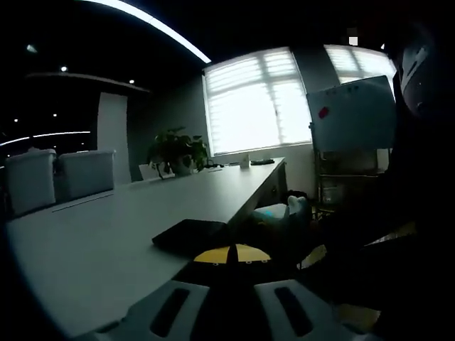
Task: Clamp the fixed fixture on the desktop, loosen the retaining clip, secure it to the edge of the desk, and tighten the retaining clip.
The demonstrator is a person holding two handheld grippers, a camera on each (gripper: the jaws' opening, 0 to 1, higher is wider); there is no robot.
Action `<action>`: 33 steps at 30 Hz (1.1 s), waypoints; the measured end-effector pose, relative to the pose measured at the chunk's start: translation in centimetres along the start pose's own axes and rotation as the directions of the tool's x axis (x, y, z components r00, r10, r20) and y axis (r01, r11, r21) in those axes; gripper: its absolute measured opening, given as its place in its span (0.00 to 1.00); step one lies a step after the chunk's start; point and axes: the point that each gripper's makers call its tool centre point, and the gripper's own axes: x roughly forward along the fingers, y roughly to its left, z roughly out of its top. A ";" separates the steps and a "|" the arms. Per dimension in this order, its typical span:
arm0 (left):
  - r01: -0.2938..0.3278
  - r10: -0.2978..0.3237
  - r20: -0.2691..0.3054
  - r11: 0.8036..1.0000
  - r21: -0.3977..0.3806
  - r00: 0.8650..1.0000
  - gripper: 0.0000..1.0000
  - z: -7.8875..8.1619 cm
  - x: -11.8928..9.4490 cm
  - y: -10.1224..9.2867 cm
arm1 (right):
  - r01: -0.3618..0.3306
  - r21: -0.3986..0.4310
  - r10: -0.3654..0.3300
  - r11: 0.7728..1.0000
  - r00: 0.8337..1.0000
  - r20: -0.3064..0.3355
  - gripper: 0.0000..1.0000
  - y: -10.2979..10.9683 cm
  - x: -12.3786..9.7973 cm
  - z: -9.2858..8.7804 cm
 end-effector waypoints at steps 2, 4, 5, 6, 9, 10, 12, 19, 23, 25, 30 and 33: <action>0.000 0.000 0.007 1.000 -0.012 1.000 0.01 0.0 -0.1 0.1 | 0.043 0.013 -0.043 0.999 0.999 -0.033 0.26 -0.2 -0.1 -0.2; -0.001 0.001 0.003 1.000 -0.004 1.000 0.01 0.0 0.0 0.0 | 0.139 -0.014 -0.139 0.990 0.989 -0.055 0.31 -1.1 -0.4 -0.3; -0.001 0.001 -0.002 1.000 -0.001 1.000 0.01 0.0 0.0 -0.1 | 0.191 -0.009 -0.191 0.982 0.979 -0.068 0.35 -1.5 -0.7 -0.3; -0.001 0.001 -0.006 1.000 -0.001 1.000 0.01 0.0 0.0 -0.1 | 0.218 0.016 -0.216 0.976 0.973 -0.079 0.35 -1.4 -1.0 -0.4; 0.008 -0.008 -0.011 1.000 -0.008 1.000 0.01 -0.1 0.0 0.0 | 0.365 0.051 -0.361 0.930 0.929 -0.078 0.34 -1.8 -2.3 -0.2; 0.011 -0.011 -0.011 1.000 -0.011 1.000 0.01 -0.1 0.0 0.0 | 0.408 0.043 -0.402 0.912 0.911 -0.095 0.34 -1.8 -2.7 -0.4; 0.017 -0.017 -0.010 1.000 -0.007 1.000 0.01 -0.1 -0.1 0.1 | 0.500 0.061 -0.492 0.864 0.863 -0.118 0.34 -1.9 -3.3 -0.7; 0.028 -0.027 0.034 0.999 -0.035 0.999 0.01 0.1 -0.2 -0.2 | 0.718 0.098 -0.696 0.689 0.693 -0.187 0.37 -2.1 -2.8 -1.2; 0.036 -0.034 0.050 0.999 -0.042 0.998 0.01 0.3 -0.2 -0.2 | 0.851 0.096 -0.822 0.516 0.523 -0.223 0.42 -3.0 -3.9 -1.7; 0.045 -0.042 0.056 0.998 -0.048 0.998 0.01 0.3 -0.3 -0.3 | 0.891 0.081 -0.864 0.446 0.452 -0.223 0.46 -3.0 -4.2 -1.5; 0.054 -0.050 0.066 0.997 -0.054 0.997 0.01 0.4 -0.4 -0.3 | 0.907 0.030 -0.889 0.419 0.417 -0.191 0.49 -2.3 -2.7 -0.5; 0.051 -0.049 0.060 0.998 -0.040 0.997 0.01 0.4 -0.4 -0.4 | 0.912 0.043 -0.892 0.408 0.408 -0.196 0.48 -2.4 -2.3 -0.6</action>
